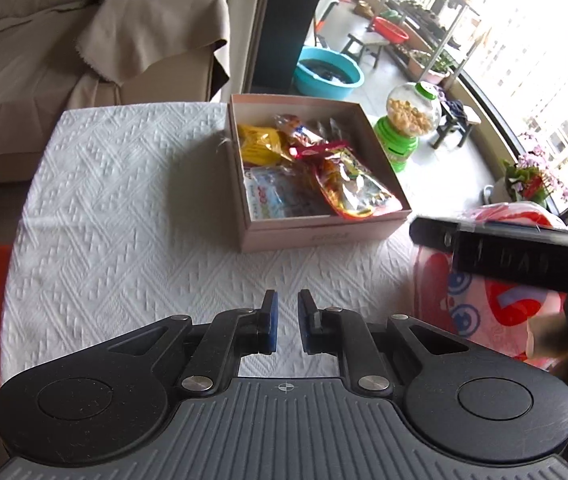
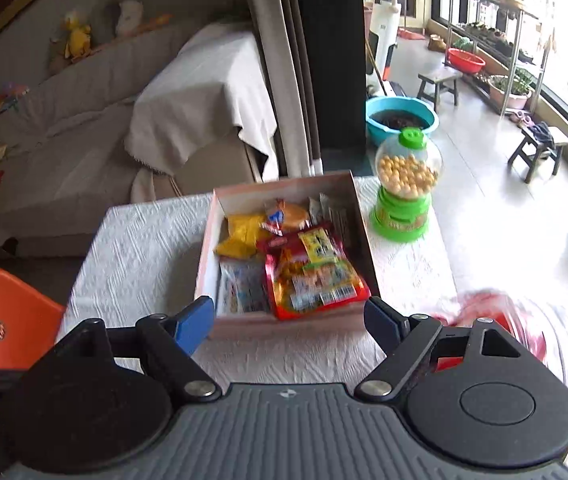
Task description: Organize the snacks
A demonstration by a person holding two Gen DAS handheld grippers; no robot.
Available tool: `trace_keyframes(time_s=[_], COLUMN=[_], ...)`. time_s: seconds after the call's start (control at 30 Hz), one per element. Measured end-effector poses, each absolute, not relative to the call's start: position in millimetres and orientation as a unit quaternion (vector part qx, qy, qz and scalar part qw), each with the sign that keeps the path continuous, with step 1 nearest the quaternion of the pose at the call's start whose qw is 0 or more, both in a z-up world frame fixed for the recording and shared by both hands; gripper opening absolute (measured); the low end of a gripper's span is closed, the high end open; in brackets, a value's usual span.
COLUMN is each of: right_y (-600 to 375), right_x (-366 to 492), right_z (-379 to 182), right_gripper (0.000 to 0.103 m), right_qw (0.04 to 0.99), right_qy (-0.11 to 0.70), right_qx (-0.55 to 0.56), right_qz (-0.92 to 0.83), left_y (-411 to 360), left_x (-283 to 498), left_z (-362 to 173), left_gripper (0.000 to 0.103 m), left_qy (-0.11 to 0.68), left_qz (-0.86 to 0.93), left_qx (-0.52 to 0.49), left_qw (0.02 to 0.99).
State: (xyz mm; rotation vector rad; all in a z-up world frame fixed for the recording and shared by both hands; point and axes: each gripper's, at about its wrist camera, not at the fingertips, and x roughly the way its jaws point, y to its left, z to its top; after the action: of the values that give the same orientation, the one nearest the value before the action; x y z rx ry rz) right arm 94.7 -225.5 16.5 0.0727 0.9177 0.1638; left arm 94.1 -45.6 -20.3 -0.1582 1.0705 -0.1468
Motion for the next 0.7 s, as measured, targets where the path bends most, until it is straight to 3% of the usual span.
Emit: trace_keyframes(time_s=[0.17, 0.7], right_y=[-216.0, -228.7], right_x=[64.0, 55.9], right_z=[-8.1, -14.5], right_gripper=[0.083, 0.083], right_qw=[0.86, 0.844], right_qy=[0.504, 0.533], right_qx=[-0.001, 0.015], right_qz=[0.076, 0.062], left_y=[-58.8, -65.8], left_x=[85.4, 77.2], left_z=[-20.7, -21.4], left_gripper=[0.011, 0.011], left_qy=[0.521, 0.546], left_qz=[-0.067, -0.052], left_qx=[-0.057, -0.056], left_qw=[0.849, 0.834])
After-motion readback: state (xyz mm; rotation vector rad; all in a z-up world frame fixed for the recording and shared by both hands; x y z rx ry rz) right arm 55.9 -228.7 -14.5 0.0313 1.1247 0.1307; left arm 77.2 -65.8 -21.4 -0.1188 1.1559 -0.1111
